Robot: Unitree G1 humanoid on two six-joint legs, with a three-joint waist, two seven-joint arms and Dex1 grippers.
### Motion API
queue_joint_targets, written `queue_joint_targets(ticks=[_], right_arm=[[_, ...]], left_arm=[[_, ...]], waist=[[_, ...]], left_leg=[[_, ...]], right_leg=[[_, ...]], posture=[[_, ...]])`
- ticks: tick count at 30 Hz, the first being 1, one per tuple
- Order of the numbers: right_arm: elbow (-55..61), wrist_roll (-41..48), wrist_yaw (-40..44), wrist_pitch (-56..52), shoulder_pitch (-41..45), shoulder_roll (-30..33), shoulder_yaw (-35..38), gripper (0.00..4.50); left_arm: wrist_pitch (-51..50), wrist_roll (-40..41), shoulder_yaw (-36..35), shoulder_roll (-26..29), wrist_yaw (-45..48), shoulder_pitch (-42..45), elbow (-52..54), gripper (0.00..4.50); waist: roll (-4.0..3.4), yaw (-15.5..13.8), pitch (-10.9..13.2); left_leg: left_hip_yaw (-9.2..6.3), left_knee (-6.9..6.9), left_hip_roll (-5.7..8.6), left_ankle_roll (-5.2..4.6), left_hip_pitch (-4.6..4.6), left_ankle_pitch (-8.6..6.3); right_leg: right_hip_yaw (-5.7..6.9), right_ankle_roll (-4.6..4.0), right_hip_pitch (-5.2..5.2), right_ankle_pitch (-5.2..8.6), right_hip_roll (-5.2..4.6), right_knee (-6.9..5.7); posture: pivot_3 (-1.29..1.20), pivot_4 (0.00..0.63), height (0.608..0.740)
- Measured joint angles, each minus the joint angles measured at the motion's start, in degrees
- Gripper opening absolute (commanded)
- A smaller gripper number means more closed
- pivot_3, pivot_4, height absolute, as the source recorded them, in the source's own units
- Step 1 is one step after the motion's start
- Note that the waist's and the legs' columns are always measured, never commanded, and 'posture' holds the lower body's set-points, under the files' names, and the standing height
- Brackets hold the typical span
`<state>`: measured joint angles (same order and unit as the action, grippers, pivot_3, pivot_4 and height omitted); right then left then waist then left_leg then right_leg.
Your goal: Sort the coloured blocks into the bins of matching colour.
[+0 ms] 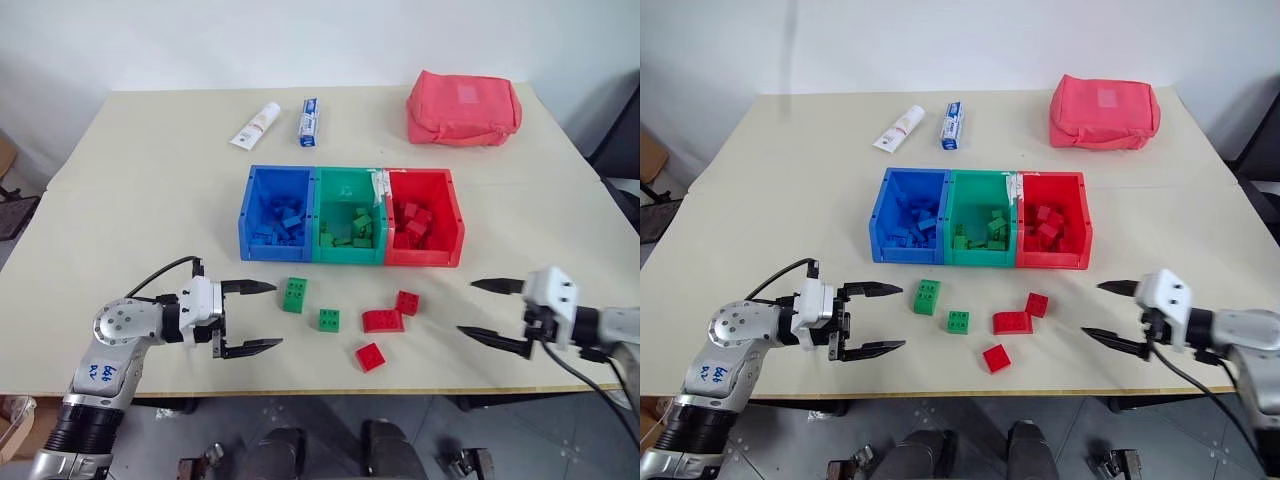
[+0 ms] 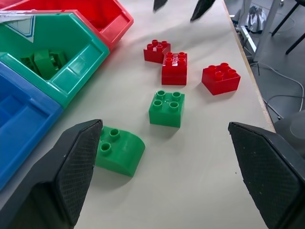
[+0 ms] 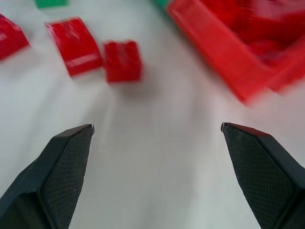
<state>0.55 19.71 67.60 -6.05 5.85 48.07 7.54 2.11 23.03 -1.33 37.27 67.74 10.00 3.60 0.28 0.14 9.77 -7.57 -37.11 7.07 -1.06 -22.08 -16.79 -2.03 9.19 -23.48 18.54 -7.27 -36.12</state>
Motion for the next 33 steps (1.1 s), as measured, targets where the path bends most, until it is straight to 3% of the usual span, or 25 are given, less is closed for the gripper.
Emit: queue_joint_targets(ticks=[5, 14, 15, 19, 23, 26, 33], right_arm=[[-1.99, -4.21, -0.92, -1.66, 6.59, -3.71, -8.72, 4.48], [-5.3, -5.25, -1.47, -1.69, 10.62, -6.22, -11.47, 1.52], [-5.27, -5.03, -1.59, -1.7, 10.4, -6.21, -11.19, 1.47], [-4.25, -2.32, -5.96, -5.13, 10.12, -6.91, -6.43, 1.48], [-3.83, 0.49, -16.76, -12.21, 19.26, -9.85, -0.06, 1.48], [-6.62, -0.96, -21.24, -12.72, 25.39, -10.99, 0.04, 1.48], [-14.19, -2.9, -22.86, -13.72, 30.23, -13.8, -2.49, 3.7]], left_arm=[[-0.16, -0.07, -0.14, -0.05, -0.72, -1.1, 0.38, 4.5], [-1.85, 0.4, -0.54, -0.01, -1.77, -2.46, 2.87, 4.5], [-2.15, 0.58, -0.78, -0.34, -2.28, -2.69, 3.03, 4.5], [-5.68, 3.65, -3.62, -2.54, -7.52, -3.12, 5.23, 4.5], [-9.2, 5.79, -6.78, -4.83, -13.7, -2.63, 7.15, 4.5], [-10.38, 5.86, -6.62, -4.98, -14.59, -3.21, 7.43, 4.5], [-11.69, 5.91, -6.65, -4.53, -14.41, -3.01, 7.49, 4.5]], waist=[[0.0, -0.14, 0.0], [0.0, -0.18, 0.0], [0.0, -0.19, 0.0], [0.0, -0.21, 0.0], [-0.01, 0.24, 0.0], [0.0, 0.02, 0.0], [0.0, -0.06, 0.0]], left_leg=[[-0.01, -0.01, 0.05, -0.03, -0.03, -0.01], [-0.03, -0.01, 0.05, -0.03, -0.04, -0.02], [-0.03, -0.01, 0.06, -0.03, -0.04, -0.02], [-0.03, -0.03, 0.06, -0.03, -0.05, -0.02], [0.06, -0.04, 0.02, 0.01, -0.03, -0.02], [0.05, -0.01, 0.01, 0.03, -0.04, -0.04], [0.05, -0.05, 0.1, -0.02, -0.09, -0.04]], right_leg=[[0.03, 0.0, -0.01, 0.0, -0.01, 0.02], [0.04, 0.0, -0.01, 0.0, 0.01, 0.02], [0.04, 0.0, -0.02, 0.0, 0.01, 0.02], [0.03, 0.01, -0.03, -0.01, 0.02, -0.01], [-0.07, -0.01, -0.16, 0.0, 0.06, -0.22], [-0.02, -0.05, -0.19, 0.02, 0.07, -0.23], [0.02, -0.04, -0.18, 0.02, 0.06, -0.21]], posture=[[0.0, 0.15, 0.74], [0.0, 0.15, 0.74], [0.0, 0.15, 0.74], [0.0, 0.15, 0.74], [0.0, 0.15, 0.74], [0.0, 0.15, 0.74], [0.0, 0.15, 0.74]])
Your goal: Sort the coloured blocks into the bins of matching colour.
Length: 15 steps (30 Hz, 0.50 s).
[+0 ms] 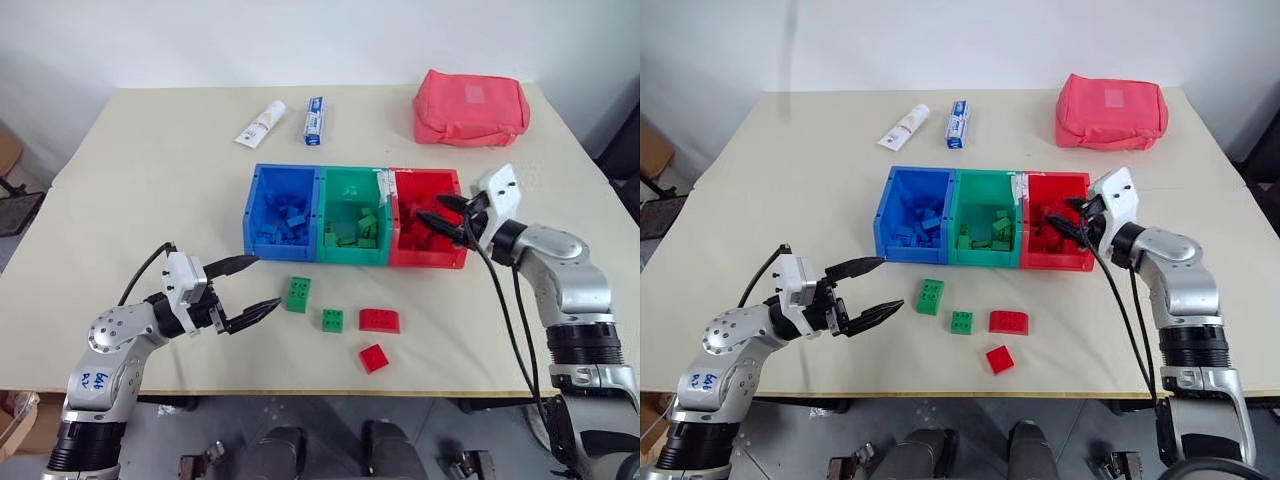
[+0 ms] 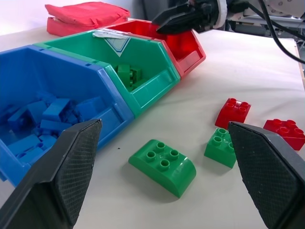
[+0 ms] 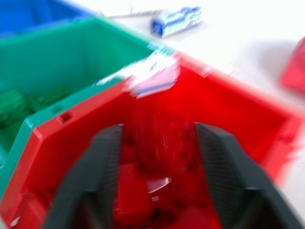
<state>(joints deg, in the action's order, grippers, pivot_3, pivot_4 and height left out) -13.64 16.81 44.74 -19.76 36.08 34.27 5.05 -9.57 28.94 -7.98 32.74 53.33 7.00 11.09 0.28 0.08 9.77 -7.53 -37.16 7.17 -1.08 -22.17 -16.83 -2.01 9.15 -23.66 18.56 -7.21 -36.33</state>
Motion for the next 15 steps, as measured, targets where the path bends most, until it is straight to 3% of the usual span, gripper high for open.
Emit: queue_joint_targets(ticks=[2, 15], right_arm=[[0.66, 0.02, 0.77, 1.61, -0.95, 0.35, 0.28, 4.42], [14.93, 6.94, 25.67, 15.22, -33.68, 16.4, 12.06, 4.47]], left_arm=[[0.06, 0.0, 0.06, 0.7, 0.98, 0.65, -0.26, 4.5], [8.75, -4.09, 4.87, 5.63, 15.8, 6.15, -8.62, 4.5]], waist=[[0.0, 0.03, 0.0], [-0.02, -0.02, 0.0]], left_leg=[[0.0, 0.02, -0.03, 0.0, 0.0, 0.0], [0.13, 0.02, -0.02, -0.1, 0.08, -0.06]], right_leg=[[0.0, 0.0, -0.01, 0.0, 0.01, -0.01], [0.03, 0.05, 0.15, -0.02, 0.02, 0.22]], posture=[[0.0, 0.15, 0.74], [0.0, 0.15, 0.74]])
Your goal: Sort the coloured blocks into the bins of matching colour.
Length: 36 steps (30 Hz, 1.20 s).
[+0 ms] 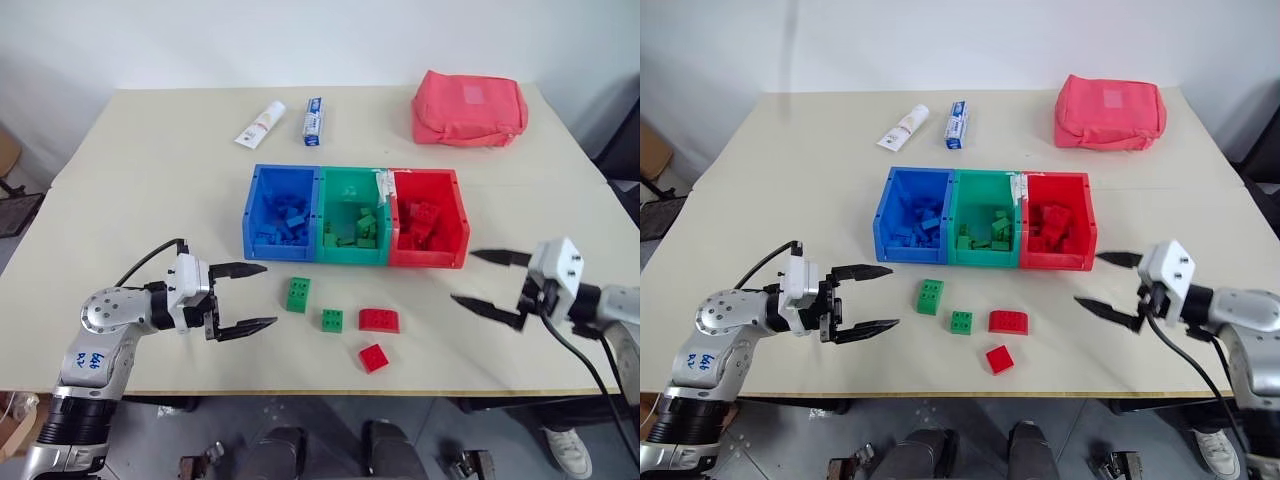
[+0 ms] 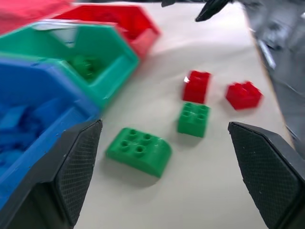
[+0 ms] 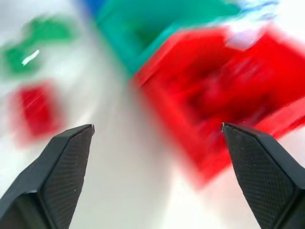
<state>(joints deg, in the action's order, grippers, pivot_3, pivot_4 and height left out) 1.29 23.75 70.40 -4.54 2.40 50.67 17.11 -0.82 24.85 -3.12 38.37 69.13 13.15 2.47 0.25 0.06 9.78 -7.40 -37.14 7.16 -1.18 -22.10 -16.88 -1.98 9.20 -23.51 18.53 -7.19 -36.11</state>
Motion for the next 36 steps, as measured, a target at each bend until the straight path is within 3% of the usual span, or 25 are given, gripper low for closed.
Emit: queue_joint_targets(ticks=[4, 9, 14, 19, 22, 29, 36], right_arm=[[-1.12, -0.35, 2.69, 1.74, -5.43, 2.39, 2.32, 4.47], [2.07, -0.46, 2.02, -0.81, -5.57, 2.4, -0.16, 4.47], [9.42, -2.48, -0.68, -8.15, 3.5, -0.03, -12.74, 4.47], [7.88, -8.18, -2.51, -8.56, 11.31, -4.79, -23.59, 4.47], [2.04, -12.38, -2.56, -6.33, 15.6, -7.94, -28.16, 3.84], [0.14, -12.2, -2.81, -7.71, 19.12, -10.49, -29.73, 1.57], [0.46, -4.49, -8.1, -14.82, 24.03, -13.16, -20.4, 1.48]], left_arm=[[1.66, -0.56, 1.65, -0.37, 1.45, -0.38, -0.74, 4.5], [2.14, -0.53, 1.95, -0.57, 1.09, -2.92, 0.21, 4.5], [1.48, -0.37, 1.54, -0.38, 0.34, -5.06, 2.34, 4.5], [0.52, -0.23, 0.8, -0.19, -0.89, -6.72, 4.26, 4.5], [-0.17, -0.17, 0.59, -0.12, -1.77, -7.33, 5.4, 4.5], [-2.22, 1.31, -1.36, -0.15, -4.34, -8.19, 8.1, 4.5], [-5.43, 3.62, -4.24, -2.61, -10.05, -8.93, 9.27, 4.5]], waist=[[0.01, 0.12, 0.0], [0.0, 0.07, 0.0], [0.01, -0.03, 0.0], [0.02, -0.4, 0.01], [0.03, -0.32, 0.01], [0.03, -0.05, 0.01], [0.03, -0.01, 0.01]], left_leg=[[0.05, 0.02, -0.1, 0.01, 0.03, -0.01], [0.07, 0.0, -0.12, 0.01, 0.02, -0.01], [0.07, -0.02, -0.14, 0.03, 0.01, -0.02], [0.0, -0.01, -0.07, -0.01, -0.02, -0.04], [0.01, -0.03, -0.02, -0.02, -0.04, -0.04], [0.01, -0.01, -0.07, 0.0, -0.03, -0.04], [0.01, -0.03, -0.07, 0.0, -0.03, -0.04]], right_leg=[[-0.04, 0.0, 0.0, 0.0, 0.0, 0.02], [-0.06, 0.0, -0.02, 0.0, -0.13, 0.0], [-0.03, -0.01, -0.03, -0.01, -0.18, 0.01], [0.07, 0.0, -0.04, -0.01, -0.21, 0.08], [0.07, 0.03, -0.03, -0.03, -0.18, 0.09], [0.06, 0.02, -0.06, -0.03, -0.18, 0.05], [0.03, 0.02, -0.07, -0.04, -0.16, 0.03]], posture=[[0.0, 0.15, 0.74], [0.0, 0.15, 0.74], [0.0, 0.15, 0.74], [0.0, 0.15, 0.74], [0.0, 0.15, 0.74], [0.0, 0.15, 0.74], [0.0, 0.15, 0.74]])
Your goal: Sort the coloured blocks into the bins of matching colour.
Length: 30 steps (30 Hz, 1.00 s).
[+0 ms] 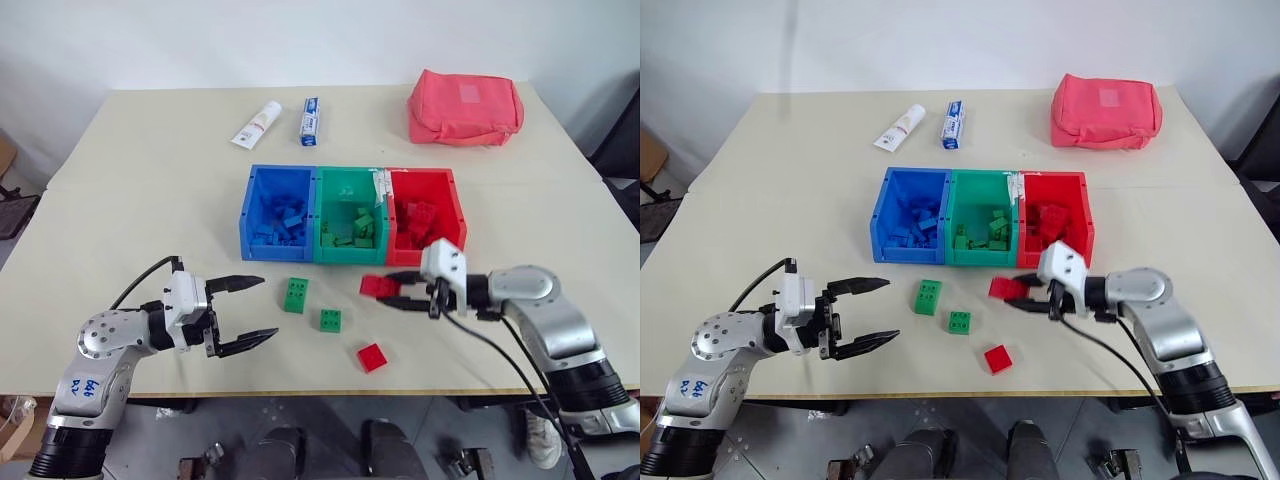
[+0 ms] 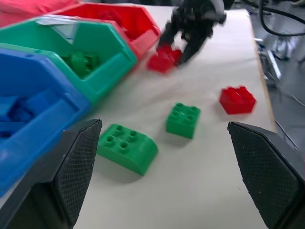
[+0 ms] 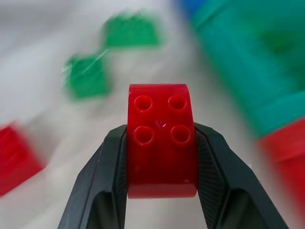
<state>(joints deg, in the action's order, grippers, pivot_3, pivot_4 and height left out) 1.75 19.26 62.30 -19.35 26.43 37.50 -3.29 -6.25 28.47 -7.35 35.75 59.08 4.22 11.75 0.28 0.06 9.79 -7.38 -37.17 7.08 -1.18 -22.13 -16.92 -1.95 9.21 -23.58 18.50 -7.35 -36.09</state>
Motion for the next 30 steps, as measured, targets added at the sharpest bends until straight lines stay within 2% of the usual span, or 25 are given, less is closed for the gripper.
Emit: queue_joint_targets(ticks=[5, 8, 12, 17, 20, 25, 30], right_arm=[[-4.05, 1.74, -8.4, -3.26, 7.27, -0.51, 7.59, 1.48], [-11.2, -0.42, -13.85, -2.44, 11.5, -1.51, 8.44, 1.48], [-20.24, -3.59, -17.85, -0.65, 16.4, -1.56, 8.77, 2.81], [-20.85, -3.62, -17.38, 0.92, 15.84, -1.95, 8.56, 4.47], [-16.43, -2.14, -14.73, 1.1, 11.31, 0.05, 9.69, 4.47], [-4.1, 5.18, -4.76, 0.67, -1.27, 5.84, 15.16, 4.47], [5.28, 7.44, 6.68, 2.66, -19.15, 15.06, 18.74, 4.47]], left_arm=[[-2.38, 1.63, -2.02, -3.18, -5.6, 1.27, 1.01, 4.5], [-3.03, 1.69, -2.69, -3.69, -7.4, 2.47, 1.0, 4.5], [-3.19, 1.68, -2.66, -4.09, -8.12, 3.13, 1.05, 4.5], [-3.24, 1.67, -2.63, -4.09, -8.11, 3.17, 1.05, 4.5], [-3.26, 1.66, -2.11, -4.02, -7.22, 3.52, 0.93, 4.5], [-0.95, -0.31, 0.29, -2.0, -2.54, 4.51, -1.34, 4.5], [5.1, -4.12, 3.74, -0.21, 3.85, 6.22, -6.95, 4.5]], waist=[[0.0, -0.17, 0.0], [0.01, -0.02, 0.0], [0.0, 0.21, 0.0], [0.0, 0.2, 0.0], [0.0, -0.17, 0.0], [0.0, -1.07, 0.0], [0.0, -1.45, 0.0]], left_leg=[[-0.02, 0.01, 0.01, 0.0, 0.0, 0.0], [0.04, -0.02, 0.06, -0.01, -0.01, 0.01], [0.08, 0.08, 0.03, -0.02, -0.01, 0.02], [0.09, 0.06, 0.01, 0.0, -0.04, 0.0], [0.03, 0.01, 0.05, -0.02, -0.07, 0.01], [0.05, 0.0, 0.07, -0.05, -0.08, 0.0], [0.1, 0.01, 0.04, -0.04, -0.04, -0.01]], right_leg=[[0.05, 0.0, 0.0, 0.0, 0.01, 0.0], [0.02, 0.0, -0.01, 0.0, 0.01, -0.02], [-0.01, 0.0, -0.1, 0.0, 0.01, -0.06], [0.02, 0.0, -0.12, 0.0, 0.02, -0.05], [0.07, 0.0, -0.09, 0.0, 0.03, -0.05], [0.06, 0.02, -0.05, -0.01, 0.04, 0.04], [0.07, 0.02, 0.0, -0.01, 0.04, 0.08]], posture=[[0.0, 0.15, 0.74], [0.0, 0.15, 0.74], [0.0, 0.15, 0.74], [0.0, 0.15, 0.74], [0.0, 0.15, 0.74], [0.0, 0.15, 0.74], [0.0, 0.15, 0.74]])
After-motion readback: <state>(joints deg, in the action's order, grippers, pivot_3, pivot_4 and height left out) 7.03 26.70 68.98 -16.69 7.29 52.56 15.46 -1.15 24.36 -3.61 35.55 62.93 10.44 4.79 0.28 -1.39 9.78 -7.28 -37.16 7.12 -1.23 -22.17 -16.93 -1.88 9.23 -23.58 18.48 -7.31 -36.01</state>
